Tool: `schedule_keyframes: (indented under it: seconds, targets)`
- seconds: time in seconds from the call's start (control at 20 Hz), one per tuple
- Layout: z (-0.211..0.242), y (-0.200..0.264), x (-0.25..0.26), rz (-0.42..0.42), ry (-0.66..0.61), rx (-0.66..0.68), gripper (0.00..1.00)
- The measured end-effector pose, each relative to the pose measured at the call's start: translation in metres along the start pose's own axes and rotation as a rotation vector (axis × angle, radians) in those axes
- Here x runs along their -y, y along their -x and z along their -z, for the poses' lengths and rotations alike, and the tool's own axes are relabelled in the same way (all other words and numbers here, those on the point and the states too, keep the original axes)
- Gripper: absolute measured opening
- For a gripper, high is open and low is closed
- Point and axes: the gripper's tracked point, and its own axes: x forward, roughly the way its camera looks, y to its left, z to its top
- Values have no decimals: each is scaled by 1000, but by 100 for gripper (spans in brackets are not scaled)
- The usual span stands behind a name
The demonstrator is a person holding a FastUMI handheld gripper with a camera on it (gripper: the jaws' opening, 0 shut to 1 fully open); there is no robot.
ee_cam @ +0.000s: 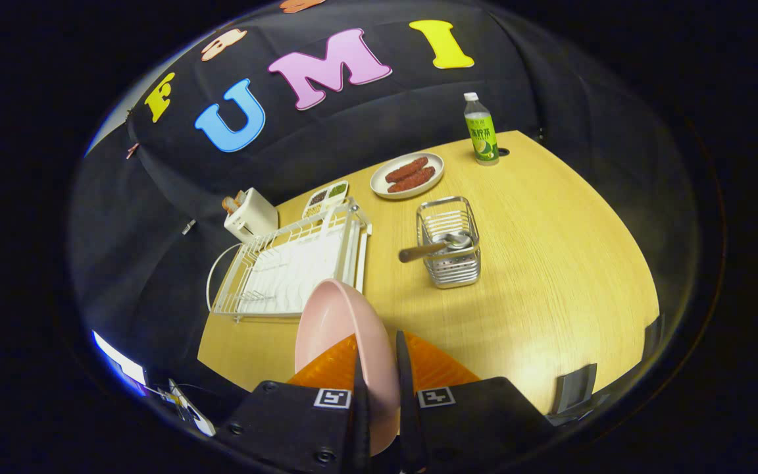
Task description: Take the plate from the dish rack, then take the spoon from the basket and place it into the plate.
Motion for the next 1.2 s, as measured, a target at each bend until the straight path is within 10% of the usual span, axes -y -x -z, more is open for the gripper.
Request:
schedule_keyframes:
  seconds: [0.6,0.95,1.2]
  targets:
    - [29,-59,56,-109,11,-142,24]
    - [-17,-32,77,-46,201,36,99]
    - [-78,-6,54,-34,444,306,98]
